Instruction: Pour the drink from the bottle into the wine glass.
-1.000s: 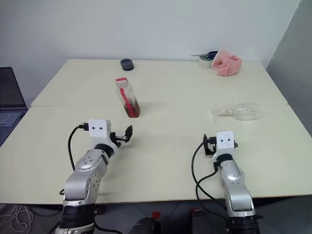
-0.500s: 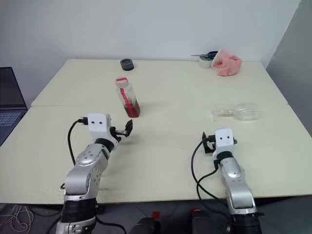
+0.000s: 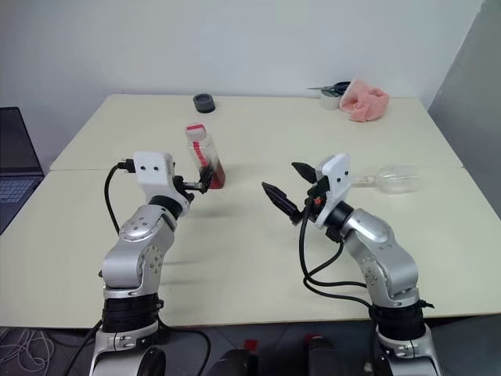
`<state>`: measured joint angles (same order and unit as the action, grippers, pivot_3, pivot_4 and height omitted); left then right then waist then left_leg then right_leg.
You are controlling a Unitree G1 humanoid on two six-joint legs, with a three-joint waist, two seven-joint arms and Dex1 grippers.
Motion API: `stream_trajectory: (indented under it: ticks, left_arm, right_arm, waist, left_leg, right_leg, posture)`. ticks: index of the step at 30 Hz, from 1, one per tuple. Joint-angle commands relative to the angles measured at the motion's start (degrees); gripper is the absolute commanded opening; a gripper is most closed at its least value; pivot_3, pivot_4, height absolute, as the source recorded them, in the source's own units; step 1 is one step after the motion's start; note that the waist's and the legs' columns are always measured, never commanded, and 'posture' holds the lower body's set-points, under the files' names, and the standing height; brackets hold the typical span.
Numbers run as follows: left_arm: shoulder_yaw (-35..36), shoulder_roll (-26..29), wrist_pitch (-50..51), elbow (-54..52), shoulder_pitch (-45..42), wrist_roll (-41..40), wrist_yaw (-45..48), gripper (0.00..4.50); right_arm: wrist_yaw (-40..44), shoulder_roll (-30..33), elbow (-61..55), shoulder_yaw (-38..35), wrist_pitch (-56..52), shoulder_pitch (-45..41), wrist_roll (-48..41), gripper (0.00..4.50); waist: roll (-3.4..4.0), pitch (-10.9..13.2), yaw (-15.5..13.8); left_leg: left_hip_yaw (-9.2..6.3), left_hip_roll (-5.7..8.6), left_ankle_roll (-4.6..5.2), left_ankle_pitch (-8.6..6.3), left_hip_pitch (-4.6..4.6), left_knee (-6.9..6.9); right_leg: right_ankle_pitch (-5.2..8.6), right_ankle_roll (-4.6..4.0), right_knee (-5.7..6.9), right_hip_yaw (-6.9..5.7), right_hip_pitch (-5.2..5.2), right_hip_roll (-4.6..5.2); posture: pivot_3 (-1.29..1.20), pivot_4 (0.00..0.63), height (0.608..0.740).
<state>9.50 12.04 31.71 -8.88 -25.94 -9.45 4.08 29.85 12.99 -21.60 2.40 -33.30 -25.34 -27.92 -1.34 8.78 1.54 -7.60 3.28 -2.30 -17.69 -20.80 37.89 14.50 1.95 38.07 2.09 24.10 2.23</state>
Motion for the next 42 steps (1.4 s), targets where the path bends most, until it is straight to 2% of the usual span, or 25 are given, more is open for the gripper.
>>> stream_trajectory:
  ticks: [1, 14, 25, 36, 42]
  left_arm:
    - [1.4, 0.2, -2.4, 0.8, -2.5, -0.1, -0.7, 4.47]
    - [2.3, 2.0, -9.1, 12.9, -9.4, 0.5, 0.8, 4.47]
    - [2.0, 3.1, -17.2, 27.0, -17.0, 0.6, 3.9, 4.47]
    - [1.6, 2.3, -19.7, 30.0, -17.5, 0.8, 4.5, 4.47]
    - [1.3, 1.0, -24.5, 37.5, -19.8, 1.5, 3.9, 4.47]
  right_arm:
    - [0.3, 0.0, -1.3, 0.3, 0.0, -2.0, -1.1, 4.5]
    - [0.1, 0.6, 0.2, -1.5, -0.1, -4.5, -3.3, 4.5]
    - [-1.8, 0.3, -0.8, -1.4, -0.6, -5.7, -3.2, 4.5]
    - [-3.2, 0.9, -1.1, -2.3, -0.3, -5.8, -3.2, 4.5]
    - [-3.5, 1.2, -1.4, -2.6, -0.6, -5.8, -3.4, 4.5]
  waist:
    - [0.0, 0.0, 0.0]
    - [0.0, 0.0, 0.0]
    - [0.0, 0.0, 0.1]
    - [0.0, 0.0, 0.1]
    - [0.0, 0.0, 0.0]
  left_leg:
    - [-0.01, 0.0, 0.0, 0.0, -0.01, 0.01]
    - [-0.01, 0.01, 0.0, 0.0, -0.02, 0.01]
    - [0.01, 0.02, 0.0, 0.0, -0.04, 0.01]
    - [0.0, 0.02, 0.0, 0.0, -0.05, 0.01]
    - [0.0, 0.04, 0.0, 0.0, -0.06, 0.01]
  right_leg:
    - [0.0, 0.0, 0.0, -0.01, 0.01, 0.0]
    - [-0.01, 0.0, 0.01, 0.0, 0.04, 0.02]
    - [-0.01, 0.0, 0.01, 0.0, 0.08, 0.04]
    - [-0.01, 0.0, 0.01, 0.02, 0.09, 0.05]
    - [-0.01, 0.0, 0.02, 0.0, 0.09, 0.05]
  posture:
    - [0.0, 0.15, 0.74]
    - [0.0, 0.15, 0.74]
    - [0.0, 0.15, 0.74]
    - [0.0, 0.15, 0.74]
    - [0.0, 0.15, 0.74]
